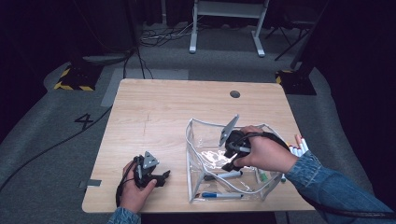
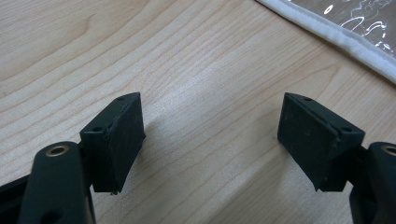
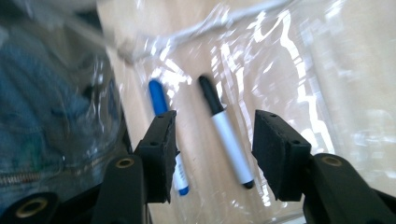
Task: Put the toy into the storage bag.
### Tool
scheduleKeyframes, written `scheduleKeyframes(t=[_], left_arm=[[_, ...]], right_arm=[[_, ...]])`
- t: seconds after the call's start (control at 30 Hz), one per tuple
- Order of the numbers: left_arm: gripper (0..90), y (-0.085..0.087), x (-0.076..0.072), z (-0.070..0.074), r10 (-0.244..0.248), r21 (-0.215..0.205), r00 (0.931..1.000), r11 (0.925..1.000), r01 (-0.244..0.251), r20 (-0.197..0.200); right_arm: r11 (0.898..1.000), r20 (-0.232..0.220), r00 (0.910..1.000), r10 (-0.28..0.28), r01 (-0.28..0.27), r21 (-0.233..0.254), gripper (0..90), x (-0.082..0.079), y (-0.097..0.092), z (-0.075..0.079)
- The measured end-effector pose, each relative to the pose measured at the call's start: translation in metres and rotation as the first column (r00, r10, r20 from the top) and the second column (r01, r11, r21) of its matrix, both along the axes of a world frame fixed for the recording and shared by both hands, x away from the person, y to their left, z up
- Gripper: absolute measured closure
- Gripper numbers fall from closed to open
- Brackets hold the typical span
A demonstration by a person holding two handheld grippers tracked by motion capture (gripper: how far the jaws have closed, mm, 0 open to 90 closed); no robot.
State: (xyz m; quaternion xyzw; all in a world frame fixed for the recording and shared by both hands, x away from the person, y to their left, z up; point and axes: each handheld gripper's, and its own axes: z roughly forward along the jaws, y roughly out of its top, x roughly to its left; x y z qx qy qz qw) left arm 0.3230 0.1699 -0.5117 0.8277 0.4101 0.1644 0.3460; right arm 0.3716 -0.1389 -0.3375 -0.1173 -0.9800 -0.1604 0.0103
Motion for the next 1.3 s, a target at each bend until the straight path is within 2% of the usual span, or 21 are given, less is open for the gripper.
scheduleKeyframes(t=[0.1,0.23,0.4,0.53,0.57,0.67,0.77,1.1,1.3], left_arm=[[23.1,0.0,0.0,0.0,0.0,0.0,1.0,1.0,0.0,0.0],[23.1,0.0,0.0,0.0,0.0,0.0,1.0,1.0,0.0,0.0],[23.1,0.0,0.0,0.0,0.0,0.0,1.0,1.0,0.0,0.0],[23.1,0.0,0.0,0.0,0.0,0.001,1.0,1.0,0.0,0.0],[23.1,0.0,0.0,0.0,0.0,0.001,1.0,1.0,0.0,0.0],[23.1,0.0,0.0,0.0,0.001,0.0,1.0,1.0,-0.001,0.0],[23.1,0.0,0.0,0.0,0.0,0.0,1.0,1.0,0.0,0.0],[23.1,0.0,0.0,0.0,0.001,0.0,1.0,1.0,-0.001,0.0],[23.1,0.0,0.0,0.0,0.001,0.0,1.0,1.0,-0.001,-0.001]], right_arm=[[0.997,0.041,0.9984,-0.04,0.037,0.069,50.5,0.004,-0.008,0.016],[0.984,0.099,0.99,-0.1,0.084,0.155,50.9,0.009,-0.021,0.036],[0.962,0.158,0.97,-0.184,0.145,0.23,52.4,0.021,-0.043,0.056],[0.941,0.173,0.9513,-0.255,0.203,0.271,52.2,0.032,-0.062,0.066],[0.931,0.176,0.9427,-0.283,0.227,0.285,52.2,0.036,-0.067,0.069],[0.915,0.18,0.9258,-0.332,0.27,0.301,52.2,0.043,-0.078,0.072],[0.892,0.182,0.9041,-0.387,0.316,0.325,52.3,0.051,-0.092,0.072],[0.813,0.187,0.8177,-0.544,0.459,0.357,52.3,0.069,-0.139,0.067],[0.768,0.167,0.7694,-0.617,0.541,0.344,52.5,0.081,-0.164,0.051]])
